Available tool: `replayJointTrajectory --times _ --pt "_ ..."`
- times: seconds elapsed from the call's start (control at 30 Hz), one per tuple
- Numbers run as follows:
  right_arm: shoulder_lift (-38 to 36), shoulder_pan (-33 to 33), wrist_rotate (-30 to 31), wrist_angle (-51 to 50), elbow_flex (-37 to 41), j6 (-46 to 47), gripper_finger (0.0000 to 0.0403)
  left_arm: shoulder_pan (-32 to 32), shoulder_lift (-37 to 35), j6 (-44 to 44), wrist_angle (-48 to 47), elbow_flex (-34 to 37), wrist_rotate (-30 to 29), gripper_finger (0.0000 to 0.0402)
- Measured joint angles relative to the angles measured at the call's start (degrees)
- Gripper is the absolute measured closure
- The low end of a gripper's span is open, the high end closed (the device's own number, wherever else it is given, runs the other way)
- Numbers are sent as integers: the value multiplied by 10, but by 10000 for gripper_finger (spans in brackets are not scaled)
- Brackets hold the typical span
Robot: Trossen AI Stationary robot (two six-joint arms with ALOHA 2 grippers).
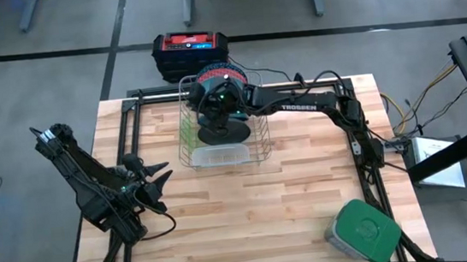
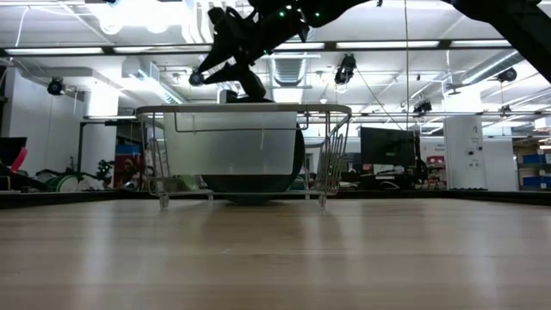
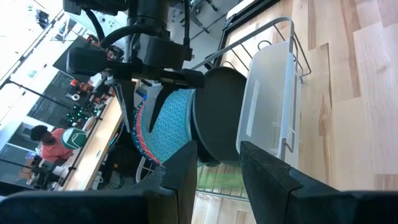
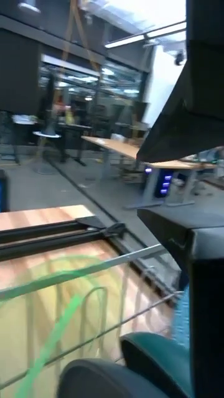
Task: Sort dishes
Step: Return to Home Position
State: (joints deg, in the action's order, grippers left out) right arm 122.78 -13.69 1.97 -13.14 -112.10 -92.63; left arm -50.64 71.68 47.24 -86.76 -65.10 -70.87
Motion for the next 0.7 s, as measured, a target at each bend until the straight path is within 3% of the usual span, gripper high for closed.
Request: replayJointTrajectory --times 0.3,0.47,0.53,0.6,0.7 --pt "-53 10 143 -28 3 72 267 0 0 3 3 0 0 290" --pt "-126 17 200 -132 2 279 287 1 1 3 23 0 0 290" --pt "-157 18 165 -206 6 384 299 1 2 0 44 0 0 290" --pt "-191 18 88 -268 15 470 312 1 6 -19 76 0 0 290" --pt "-243 35 -14 -296 60 548 335 0 16 -123 186 0 17 290"
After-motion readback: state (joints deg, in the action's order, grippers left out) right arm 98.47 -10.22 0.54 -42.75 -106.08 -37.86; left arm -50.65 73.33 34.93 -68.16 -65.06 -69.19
